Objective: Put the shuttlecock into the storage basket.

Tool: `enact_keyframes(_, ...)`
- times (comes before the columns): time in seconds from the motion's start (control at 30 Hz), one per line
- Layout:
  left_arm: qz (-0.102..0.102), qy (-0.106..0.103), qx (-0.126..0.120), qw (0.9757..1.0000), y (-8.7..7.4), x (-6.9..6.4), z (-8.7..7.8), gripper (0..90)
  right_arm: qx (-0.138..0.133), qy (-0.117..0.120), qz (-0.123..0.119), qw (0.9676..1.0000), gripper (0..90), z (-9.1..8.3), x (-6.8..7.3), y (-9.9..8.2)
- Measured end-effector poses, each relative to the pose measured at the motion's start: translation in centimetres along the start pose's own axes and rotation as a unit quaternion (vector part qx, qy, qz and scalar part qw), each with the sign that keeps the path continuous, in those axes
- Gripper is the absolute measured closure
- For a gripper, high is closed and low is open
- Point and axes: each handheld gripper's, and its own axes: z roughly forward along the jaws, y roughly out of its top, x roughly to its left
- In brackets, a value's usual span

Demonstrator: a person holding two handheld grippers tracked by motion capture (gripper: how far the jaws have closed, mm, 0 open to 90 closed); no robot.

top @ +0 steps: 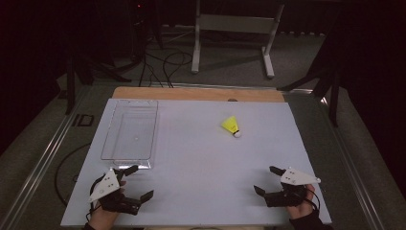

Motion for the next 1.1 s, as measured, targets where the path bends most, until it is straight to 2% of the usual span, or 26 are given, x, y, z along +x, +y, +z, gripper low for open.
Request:
enact_keyframes(0.33,0.001,-0.001,0.001,1.0,0.0,0.0,0.0,0.1,0.016,0.003,0.005,0.9999,7.7,-0.1,0.2,0.6)
enact_keyframes(0.47,0.002,-0.001,0.002,1.0,0.0,0.0,0.0,0.1,0.034,0.003,0.005,0.9994,7.7,0.0,0.2,0.9)
enact_keyframes(0.5,0.002,0.0,0.002,1.0,0.0,-0.1,0.0,0.1,0.049,0.005,0.009,0.9987,7.7,0.0,0.2,1.2)
enact_keyframes(0.53,0.002,0.0,0.002,1.0,0.0,-0.1,0.0,0.1,0.049,0.005,0.009,0.9987,7.7,0.0,0.2,1.2)
enact_keyframes(0.57,0.004,0.0,0.001,1.0,0.0,-0.1,0.0,0.1,0.063,0.011,0.015,0.9979,7.7,-0.1,0.0,1.7)
enact_keyframes(0.63,0.003,0.0,0.002,1.0,0.0,-0.1,0.1,0.1,0.068,0.011,0.017,0.9975,7.7,-0.2,0.0,1.9)
enact_keyframes(0.67,0.002,0.0,0.002,1.0,0.0,-0.1,0.1,0.1,0.079,0.015,0.018,0.9966,7.7,-0.2,-0.1,2.3)
enact_keyframes(0.73,0.003,0.0,0.002,1.0,0.0,-0.1,0.1,0.1,0.081,0.015,0.01,0.9965,7.7,-0.4,-0.2,2.8)
enact_keyframes(0.77,0.003,0.0,0.003,1.0,0.0,-0.1,0.1,0.2,0.093,0.013,0.006,0.9956,7.7,-0.5,-0.3,3.3)
enact_keyframes(0.9,0.003,-0.001,0.003,1.0,0.0,-0.1,0.1,0.1,0.11,0.025,0.017,0.9935,7.7,-0.4,-1.0,3.9)
enact_keyframes(1.0,0.004,-0.002,0.003,1.0,0.0,-0.1,0.1,0.1,0.119,0.026,0.018,0.9924,7.7,-0.3,-1.1,4.2)
enact_keyframes(1.03,0.005,-0.002,0.004,1.0,0.0,-0.1,0.1,0.2,0.132,0.031,0.013,0.9907,7.7,-0.2,-1.2,4.5)
enact_keyframes(1.07,0.005,-0.002,0.004,1.0,0.0,-0.1,0.1,0.1,0.132,0.031,0.013,0.9907,7.7,-0.2,-1.2,4.5)
enact_keyframes(1.1,0.005,-0.004,0.005,1.0,0.0,-0.1,0.1,0.1,0.146,0.037,0.012,0.9886,7.6,-0.1,-1.3,4.7)
